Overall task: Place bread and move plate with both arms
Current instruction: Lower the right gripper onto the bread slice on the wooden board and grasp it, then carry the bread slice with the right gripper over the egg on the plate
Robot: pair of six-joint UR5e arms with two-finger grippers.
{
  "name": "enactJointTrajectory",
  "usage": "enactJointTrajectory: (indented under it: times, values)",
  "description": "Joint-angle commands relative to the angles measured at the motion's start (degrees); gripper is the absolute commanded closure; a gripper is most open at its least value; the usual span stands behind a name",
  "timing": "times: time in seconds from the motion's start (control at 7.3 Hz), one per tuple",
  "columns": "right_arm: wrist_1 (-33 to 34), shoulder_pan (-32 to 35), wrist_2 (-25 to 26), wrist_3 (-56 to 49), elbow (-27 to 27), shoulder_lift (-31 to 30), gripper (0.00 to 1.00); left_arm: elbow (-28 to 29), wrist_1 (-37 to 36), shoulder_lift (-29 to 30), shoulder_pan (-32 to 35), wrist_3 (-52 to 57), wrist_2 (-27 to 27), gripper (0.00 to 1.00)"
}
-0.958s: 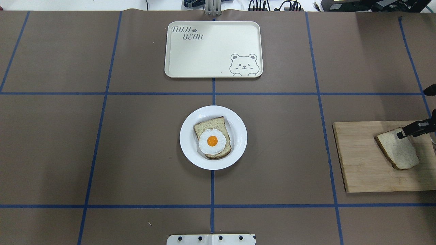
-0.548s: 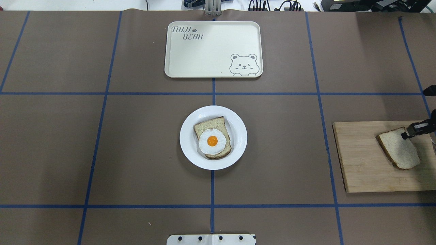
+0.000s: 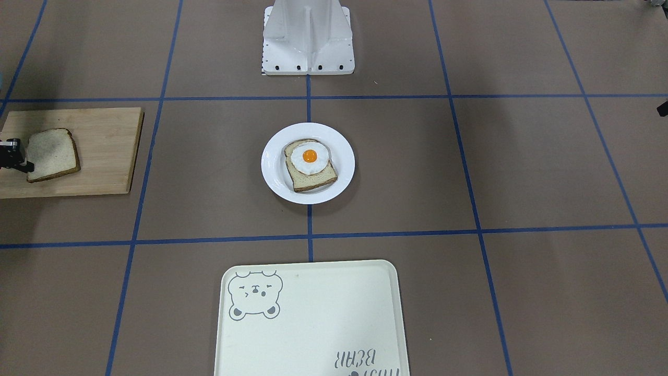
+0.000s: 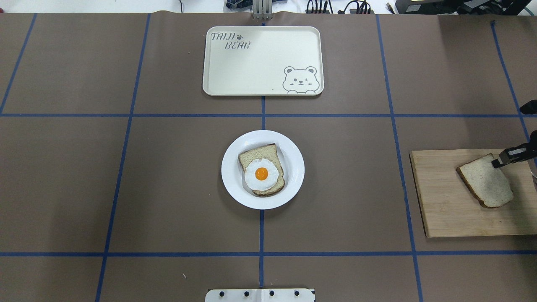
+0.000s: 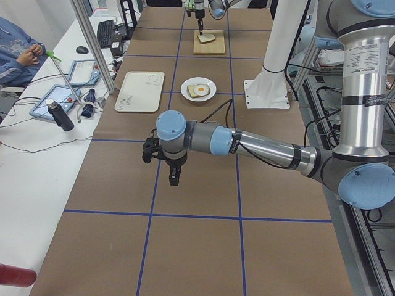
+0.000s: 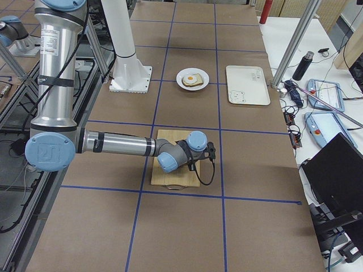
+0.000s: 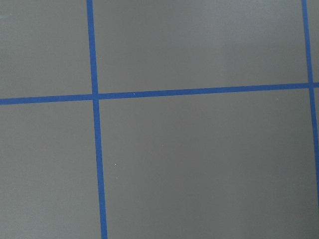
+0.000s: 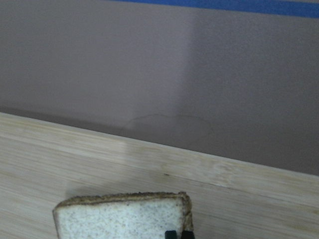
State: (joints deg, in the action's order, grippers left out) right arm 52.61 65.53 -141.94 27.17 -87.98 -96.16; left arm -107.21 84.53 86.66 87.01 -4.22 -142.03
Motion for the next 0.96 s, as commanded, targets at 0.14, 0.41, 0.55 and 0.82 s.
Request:
enactJointTrajectory:
  times: [0.14, 0.41, 0.55, 0.82]
  values:
    - [0.1, 2.1, -6.3, 3.6, -4.5, 0.8, 1.00, 0.1, 0.0, 0.0, 0.0, 0.0, 0.0, 0.01]
    - [0.2, 1.3, -7.1, 23.4, -9.1, 9.1, 1.00, 0.1, 0.0, 0.0, 0.0, 0.0, 0.0, 0.01]
    - [0.3, -1.3, -8.2, 29.8, -9.0, 14.1, 1.00, 0.2, 0.0, 0.0, 0.0, 0.0, 0.0, 0.01]
    - [0.3, -10.1, -5.5, 45.1, -9.0, 25.1, 1.00, 0.4, 0.1, 0.0, 0.0, 0.0, 0.0, 0.01]
